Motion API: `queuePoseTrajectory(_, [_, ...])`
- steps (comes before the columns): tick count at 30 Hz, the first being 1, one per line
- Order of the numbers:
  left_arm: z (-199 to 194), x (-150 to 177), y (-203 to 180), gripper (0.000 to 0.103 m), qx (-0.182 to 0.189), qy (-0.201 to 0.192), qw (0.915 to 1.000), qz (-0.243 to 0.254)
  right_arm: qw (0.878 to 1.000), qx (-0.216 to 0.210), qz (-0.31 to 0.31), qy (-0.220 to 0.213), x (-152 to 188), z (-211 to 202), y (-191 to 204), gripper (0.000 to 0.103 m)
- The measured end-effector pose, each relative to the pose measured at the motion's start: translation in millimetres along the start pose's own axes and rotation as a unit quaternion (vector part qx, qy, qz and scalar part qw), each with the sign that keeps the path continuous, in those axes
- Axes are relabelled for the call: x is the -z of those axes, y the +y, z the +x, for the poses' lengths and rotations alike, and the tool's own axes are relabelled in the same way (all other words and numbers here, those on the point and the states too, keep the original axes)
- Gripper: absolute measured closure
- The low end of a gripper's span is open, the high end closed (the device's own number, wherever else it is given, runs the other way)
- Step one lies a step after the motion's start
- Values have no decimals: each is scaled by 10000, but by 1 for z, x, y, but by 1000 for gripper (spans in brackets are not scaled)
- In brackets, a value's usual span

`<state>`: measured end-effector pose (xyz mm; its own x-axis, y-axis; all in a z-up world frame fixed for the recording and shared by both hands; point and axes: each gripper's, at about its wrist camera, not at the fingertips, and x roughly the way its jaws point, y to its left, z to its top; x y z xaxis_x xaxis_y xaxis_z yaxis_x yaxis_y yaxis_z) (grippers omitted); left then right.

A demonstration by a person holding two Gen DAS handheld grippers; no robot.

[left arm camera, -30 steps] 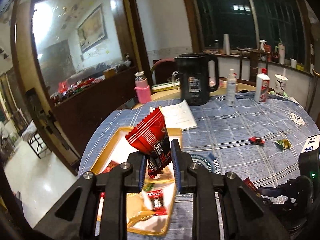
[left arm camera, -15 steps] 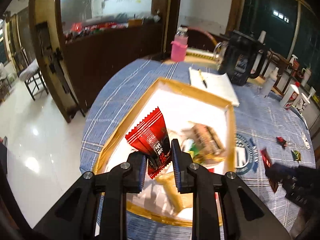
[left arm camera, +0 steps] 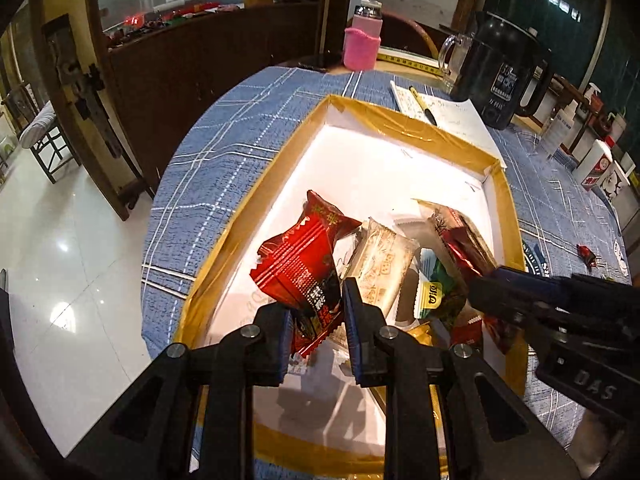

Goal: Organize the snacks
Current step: 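Carry the red candy and chocolate bar over the tray and open both tools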

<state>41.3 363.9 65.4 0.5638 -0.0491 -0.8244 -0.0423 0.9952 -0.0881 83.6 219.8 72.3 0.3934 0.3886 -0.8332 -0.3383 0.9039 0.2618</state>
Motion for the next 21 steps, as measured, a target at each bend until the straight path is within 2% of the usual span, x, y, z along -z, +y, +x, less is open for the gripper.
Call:
queuePoseTrajectory(10, [0, -1, 7, 77, 128, 81, 9999, -74, 9997, 242, 94, -48, -33, 26, 1, 78])
queuePoseTrajectory(11, [-3, -1, 7, 76, 144, 84, 9998, -70, 9996, 253, 95, -52, -36, 30, 1, 78])
queuePoseTrajectory(15, [-11, 2, 6, 56, 167, 90, 9998, -32, 9995, 306, 46, -94, -45, 34, 4, 75])
queuePoseTrajectory(21, [-27, 0, -2, 43, -5, 26, 10000, -3, 9989, 252, -12, -407, -45, 4, 7, 69])
